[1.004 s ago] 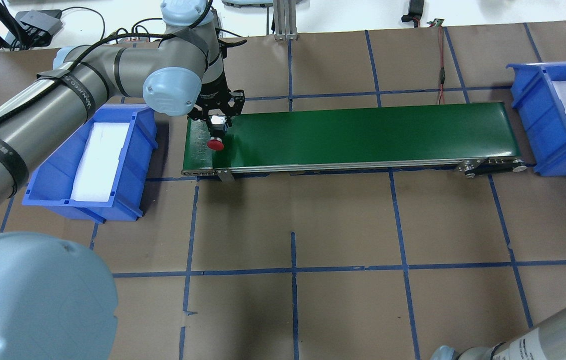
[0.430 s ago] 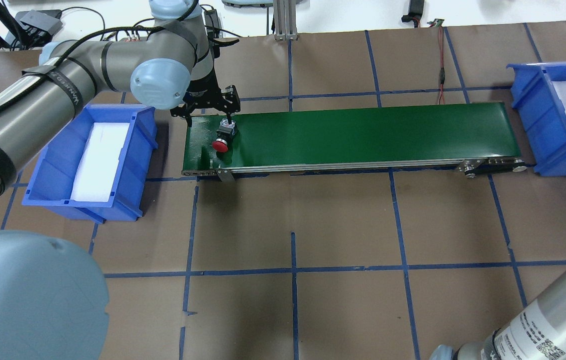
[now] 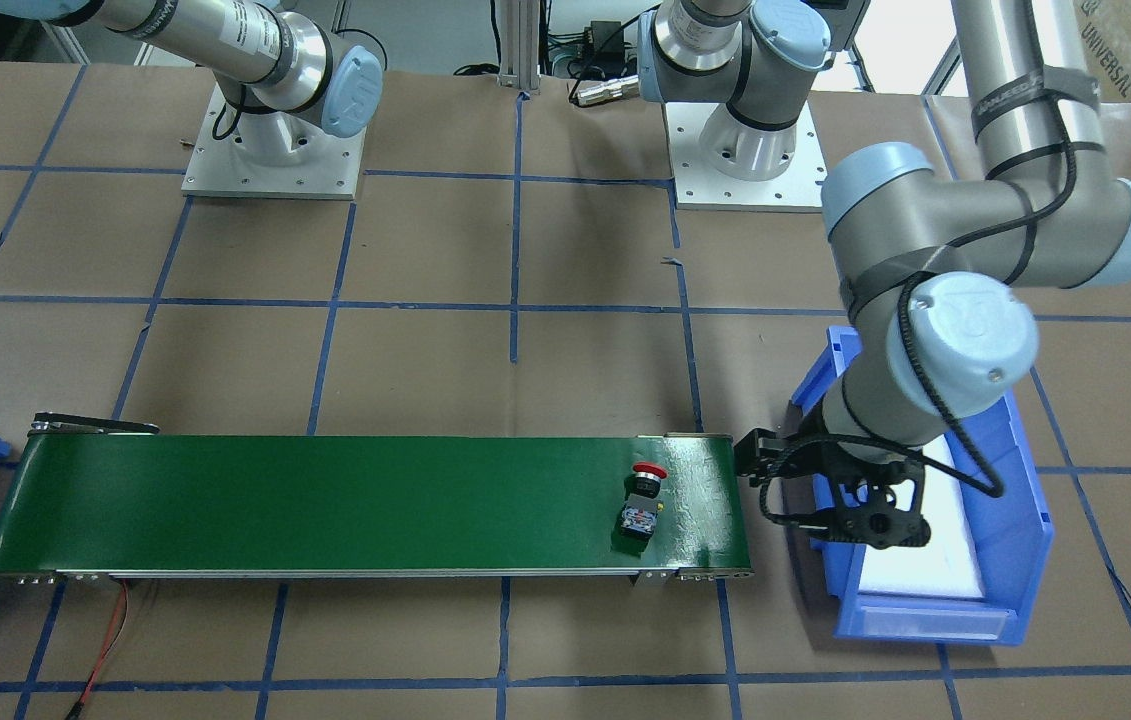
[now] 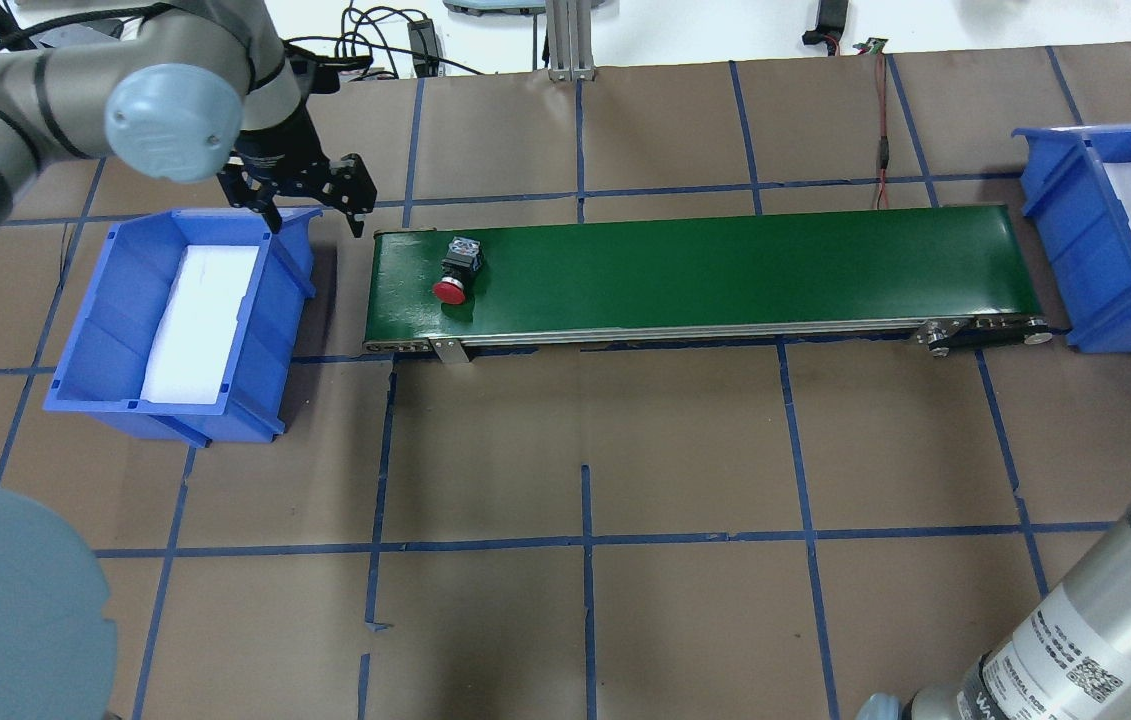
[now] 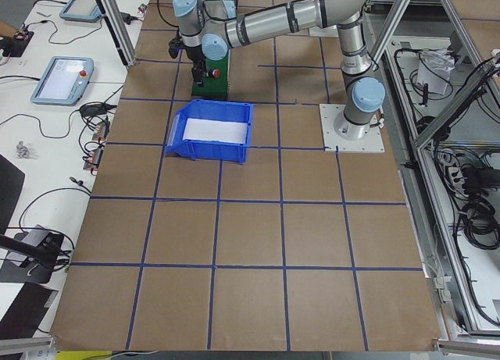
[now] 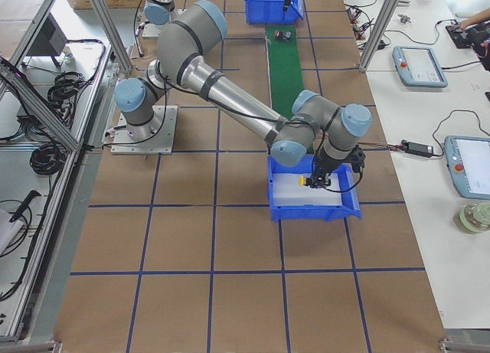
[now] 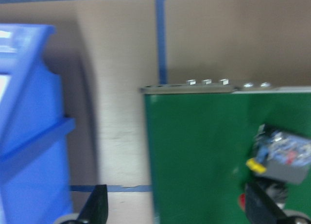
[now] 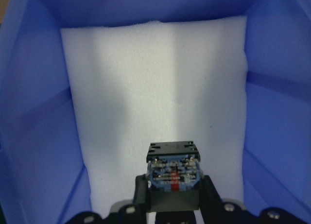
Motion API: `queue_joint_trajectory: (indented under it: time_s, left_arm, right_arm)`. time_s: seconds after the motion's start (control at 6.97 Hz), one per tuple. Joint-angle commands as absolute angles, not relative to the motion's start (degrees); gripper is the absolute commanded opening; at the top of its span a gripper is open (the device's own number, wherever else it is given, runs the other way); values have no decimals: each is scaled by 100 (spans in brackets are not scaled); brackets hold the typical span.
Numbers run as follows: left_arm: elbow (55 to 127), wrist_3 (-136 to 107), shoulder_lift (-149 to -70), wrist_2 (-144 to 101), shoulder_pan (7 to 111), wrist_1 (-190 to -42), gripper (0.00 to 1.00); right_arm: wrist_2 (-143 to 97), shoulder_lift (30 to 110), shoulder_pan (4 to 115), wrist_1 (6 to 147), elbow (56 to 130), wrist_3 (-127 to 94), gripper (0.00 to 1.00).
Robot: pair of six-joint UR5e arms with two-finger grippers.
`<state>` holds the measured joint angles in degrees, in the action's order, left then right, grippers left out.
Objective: Transport two buttons from left to right
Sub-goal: 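Open the right gripper in the bin while the left gripper withdraws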
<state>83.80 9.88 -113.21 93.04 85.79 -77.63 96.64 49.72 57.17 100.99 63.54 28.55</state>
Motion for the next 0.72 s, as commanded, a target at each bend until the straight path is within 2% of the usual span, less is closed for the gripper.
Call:
queue_joint_trajectory:
  time_s: [0.0, 0.14, 0.29, 0.43, 0.57]
  left_arm:
    - [8508, 2062, -11154, 9316, 8026, -7884, 100]
    - [8508, 2222, -11145, 9325, 7990, -7884, 100]
    - [8438, 2232, -11118, 9456, 7989, -7892, 100]
    - [8394, 2520, -10988, 9631, 7963, -7901, 100]
    - [8446, 2644, -10708, 9624, 7850, -7901, 100]
  right_arm:
    - [9650, 4694, 5774, 10423, 6320, 2856, 9]
    - [9642, 4563, 5783, 10493, 6258, 2856, 10]
    - [9659, 4562, 5783, 10468, 6214, 2917, 24]
    - [9659, 4553, 5783, 10433, 6214, 3118, 60]
    - [9650, 4561, 5783, 10398, 6214, 3129, 80]
